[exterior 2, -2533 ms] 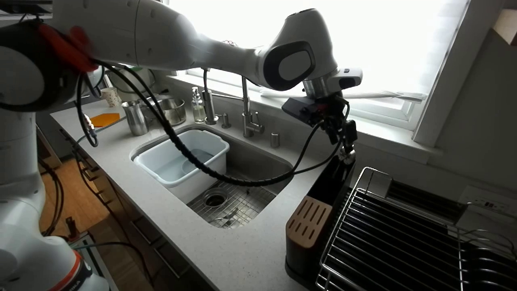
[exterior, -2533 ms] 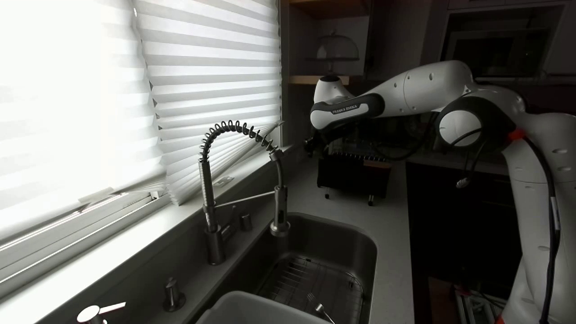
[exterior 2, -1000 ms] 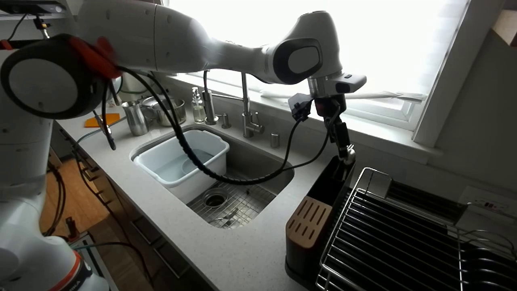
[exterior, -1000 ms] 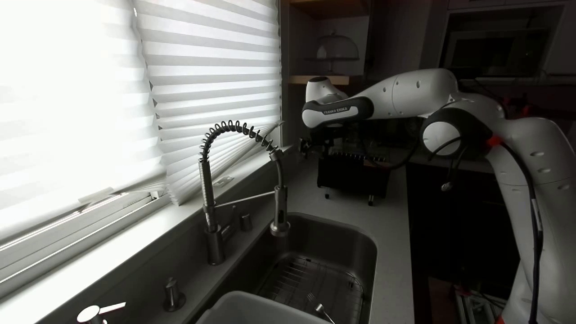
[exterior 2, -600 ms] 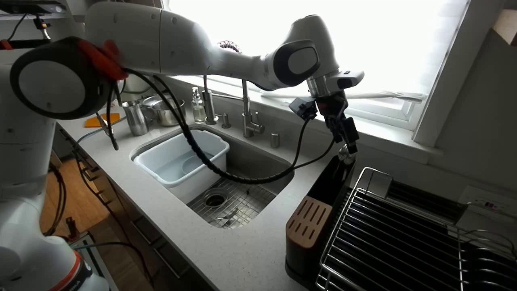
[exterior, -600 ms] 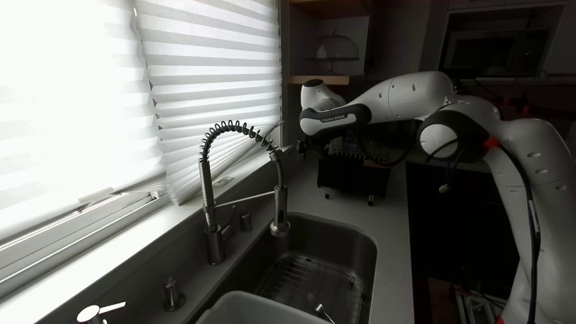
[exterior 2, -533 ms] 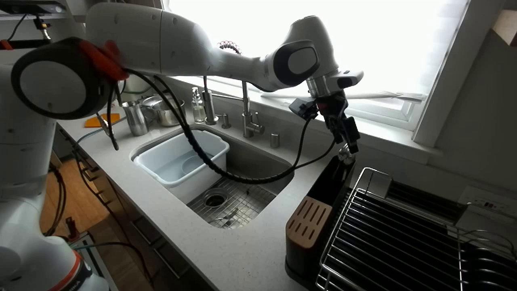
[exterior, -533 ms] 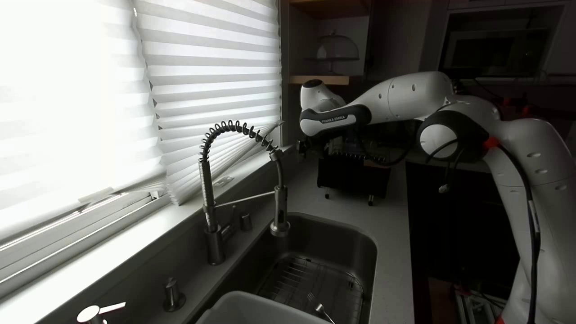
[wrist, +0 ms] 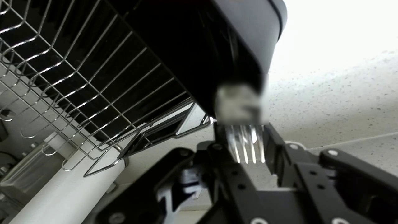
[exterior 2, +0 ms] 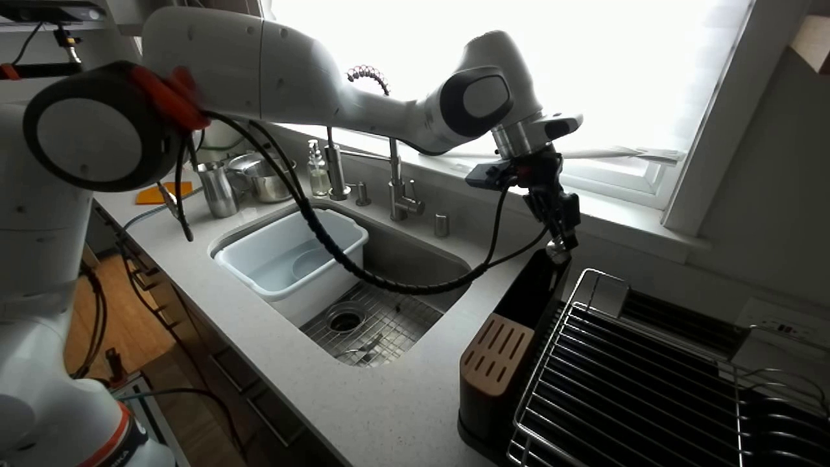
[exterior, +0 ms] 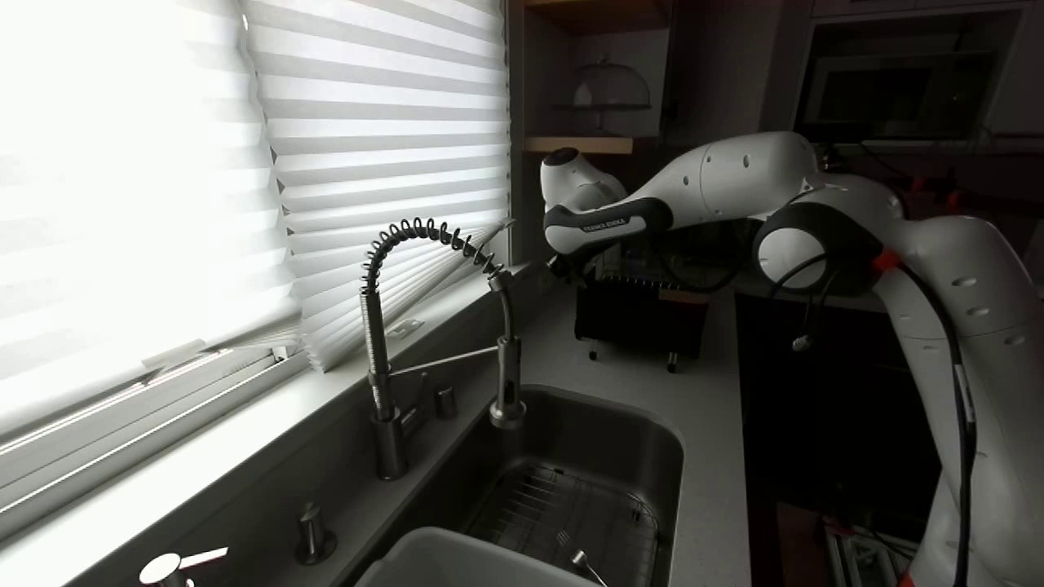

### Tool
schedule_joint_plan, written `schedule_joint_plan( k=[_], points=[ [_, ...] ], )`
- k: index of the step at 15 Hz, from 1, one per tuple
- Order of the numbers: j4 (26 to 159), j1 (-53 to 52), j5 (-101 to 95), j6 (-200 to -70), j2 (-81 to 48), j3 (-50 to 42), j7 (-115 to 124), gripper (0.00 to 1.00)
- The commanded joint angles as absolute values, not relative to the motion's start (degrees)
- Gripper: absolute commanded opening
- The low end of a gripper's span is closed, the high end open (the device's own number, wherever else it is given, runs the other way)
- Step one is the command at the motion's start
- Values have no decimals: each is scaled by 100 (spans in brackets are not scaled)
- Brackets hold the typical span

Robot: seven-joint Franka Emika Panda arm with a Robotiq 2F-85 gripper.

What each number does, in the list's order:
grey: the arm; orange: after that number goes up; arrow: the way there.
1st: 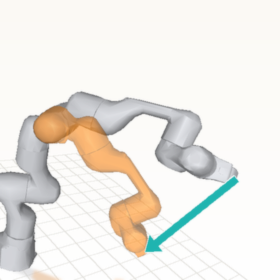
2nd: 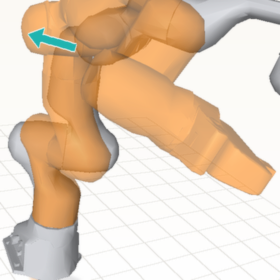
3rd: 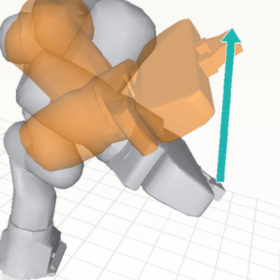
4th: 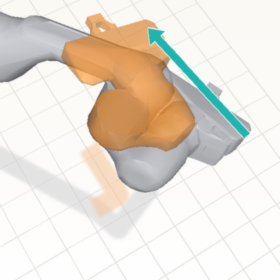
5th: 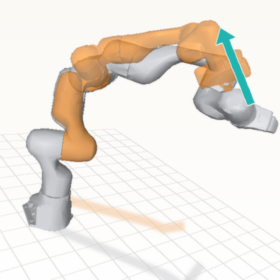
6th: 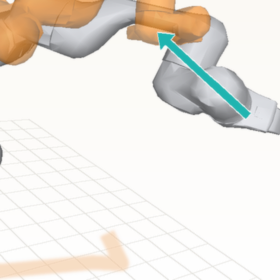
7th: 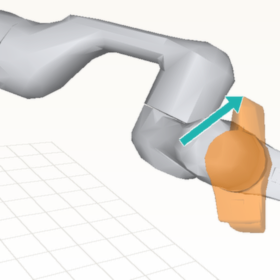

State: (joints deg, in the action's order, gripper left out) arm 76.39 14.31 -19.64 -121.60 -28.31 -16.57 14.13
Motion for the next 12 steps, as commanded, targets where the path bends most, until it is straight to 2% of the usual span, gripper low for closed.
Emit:
schedule_joint_plan(
  k=[1, 2, 12],
  points=[
    [7536, 1362, -2203, -12113, -2934, -1774, 1262, 4],
    [7590, 1372, -2286, -12133, -2899, -1751, 1273, 6],
    [7476, 1181, -2661, -11704, -2832, -1927, 1615, 7]
  ],
)
